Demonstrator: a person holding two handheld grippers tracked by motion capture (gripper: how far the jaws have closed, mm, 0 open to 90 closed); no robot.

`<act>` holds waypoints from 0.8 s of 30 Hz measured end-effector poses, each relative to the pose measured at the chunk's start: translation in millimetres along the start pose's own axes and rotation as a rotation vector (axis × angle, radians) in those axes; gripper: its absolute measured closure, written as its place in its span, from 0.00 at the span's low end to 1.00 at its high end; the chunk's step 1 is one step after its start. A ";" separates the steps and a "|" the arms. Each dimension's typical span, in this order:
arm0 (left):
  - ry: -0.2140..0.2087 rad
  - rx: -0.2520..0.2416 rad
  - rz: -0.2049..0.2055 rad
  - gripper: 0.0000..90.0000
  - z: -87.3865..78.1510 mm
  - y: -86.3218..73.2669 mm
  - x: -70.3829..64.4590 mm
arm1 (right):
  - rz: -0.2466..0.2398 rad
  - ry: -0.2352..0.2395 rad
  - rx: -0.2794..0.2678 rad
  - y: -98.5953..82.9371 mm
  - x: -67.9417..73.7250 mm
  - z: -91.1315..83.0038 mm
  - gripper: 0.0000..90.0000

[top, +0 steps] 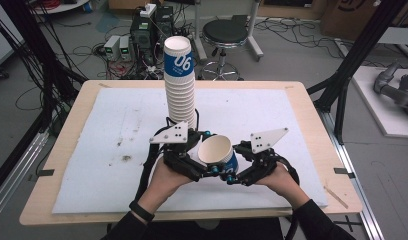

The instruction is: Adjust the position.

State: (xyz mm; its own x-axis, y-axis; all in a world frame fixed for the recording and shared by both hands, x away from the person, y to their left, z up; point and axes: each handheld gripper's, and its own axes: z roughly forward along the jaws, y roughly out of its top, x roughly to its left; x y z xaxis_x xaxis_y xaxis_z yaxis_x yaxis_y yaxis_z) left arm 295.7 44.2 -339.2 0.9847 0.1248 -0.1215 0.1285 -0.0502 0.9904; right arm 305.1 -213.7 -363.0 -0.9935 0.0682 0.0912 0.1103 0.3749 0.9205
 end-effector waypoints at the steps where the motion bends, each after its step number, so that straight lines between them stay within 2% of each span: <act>1: 0.005 -0.002 0.006 0.15 0.2 0.1 -0.3 | 0.000 -0.002 -0.010 0.0 -0.1 0.0 0.34; 5: 0.005 -0.001 -0.004 0.16 0.1 -0.1 -0.3 | 0.001 -0.004 -0.025 0.2 0.2 -1.2 0.34; 6: 0.000 -0.003 -0.004 0.19 -0.1 -0.1 0.1 | 0.001 -0.003 -0.021 0.3 0.3 -1.1 0.34; 12: -0.003 0.020 0.011 0.23 -1.8 1.3 1.1 | 0.001 -0.008 -0.026 -0.5 1.1 1.1 0.32; 15: -0.004 0.045 0.027 0.25 -3.9 4.5 0.9 | -0.001 -0.042 -0.025 -0.4 2.9 0.0 0.25; 17: -0.003 0.058 0.037 0.26 -4.6 6.7 0.4 | -0.009 -0.046 -0.017 0.1 3.0 -1.0 0.26; 19: -0.004 0.068 0.044 0.26 -4.9 8.3 -0.4 | -0.020 -0.034 -0.016 0.5 4.3 0.1 0.33; 22: -0.001 0.057 0.053 0.26 -3.4 9.0 -2.8 | -0.018 -0.019 -0.016 0.9 5.3 3.5 0.34; 24: 0.001 0.025 0.048 0.23 -2.0 8.5 -4.3 | -0.013 -0.010 -0.034 0.7 6.1 4.4 0.34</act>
State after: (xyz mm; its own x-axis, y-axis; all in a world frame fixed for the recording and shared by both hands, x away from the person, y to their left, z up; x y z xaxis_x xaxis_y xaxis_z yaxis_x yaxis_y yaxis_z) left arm 292.2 45.2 -330.1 0.9897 0.1229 -0.0739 0.0842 -0.0813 0.9931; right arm 299.3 -208.9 -363.5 -0.9944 0.0729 0.0759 0.0966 0.3446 0.9338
